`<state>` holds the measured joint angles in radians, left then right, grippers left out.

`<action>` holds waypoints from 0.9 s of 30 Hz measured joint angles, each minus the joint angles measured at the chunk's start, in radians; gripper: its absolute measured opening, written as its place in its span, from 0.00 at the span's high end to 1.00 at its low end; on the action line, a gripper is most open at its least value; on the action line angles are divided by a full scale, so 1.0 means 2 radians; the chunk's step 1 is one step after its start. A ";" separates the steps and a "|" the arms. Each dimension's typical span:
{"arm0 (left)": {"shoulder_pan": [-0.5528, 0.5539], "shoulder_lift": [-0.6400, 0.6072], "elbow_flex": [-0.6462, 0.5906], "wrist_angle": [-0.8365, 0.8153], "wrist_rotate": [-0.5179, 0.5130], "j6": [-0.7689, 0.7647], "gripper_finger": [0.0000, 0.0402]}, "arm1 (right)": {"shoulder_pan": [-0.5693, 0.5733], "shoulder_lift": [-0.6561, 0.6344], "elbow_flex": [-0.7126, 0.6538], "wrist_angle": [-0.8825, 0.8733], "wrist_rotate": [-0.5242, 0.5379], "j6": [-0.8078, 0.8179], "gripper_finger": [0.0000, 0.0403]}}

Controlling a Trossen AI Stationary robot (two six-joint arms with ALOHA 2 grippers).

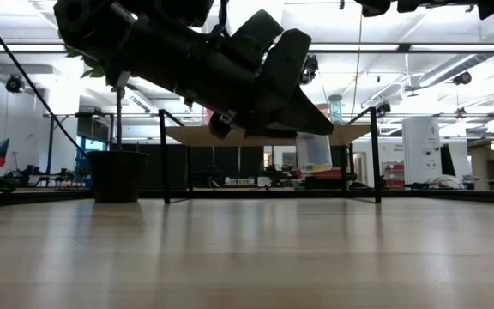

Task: Pick and place medicine bottles onto shelf by color
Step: Put the transparent pill bottle on the shelf

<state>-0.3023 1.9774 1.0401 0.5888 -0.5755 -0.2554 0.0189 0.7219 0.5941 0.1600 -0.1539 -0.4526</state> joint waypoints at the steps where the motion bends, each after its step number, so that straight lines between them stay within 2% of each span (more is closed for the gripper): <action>1: 0.000 0.000 0.000 0.000 0.000 0.000 0.67 | 0.000 0.000 0.000 0.000 0.000 0.000 0.50; 11: 0.000 0.000 0.000 0.000 -0.001 0.000 0.67 | 0.000 0.000 0.000 0.000 0.000 0.000 0.50; 15: 0.001 -0.017 0.003 -0.007 -0.018 0.000 0.67 | 0.000 0.000 0.000 -0.001 0.000 0.003 0.50; 17: 0.004 -0.043 0.005 -0.023 -0.030 0.003 0.67 | 0.000 0.000 0.000 -0.001 0.000 0.003 0.50; 23: 0.033 -0.145 0.004 -0.147 -0.104 0.004 0.67 | 0.000 0.000 0.000 -0.002 0.000 0.003 0.50; 27: 0.064 -0.203 0.002 -0.191 -0.122 0.013 0.67 | 0.000 0.000 0.000 -0.003 0.000 0.000 0.50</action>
<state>-0.1743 1.5706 1.0441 0.2073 -0.8202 -0.2295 0.0192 0.7216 0.5941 0.1546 -0.1539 -0.4526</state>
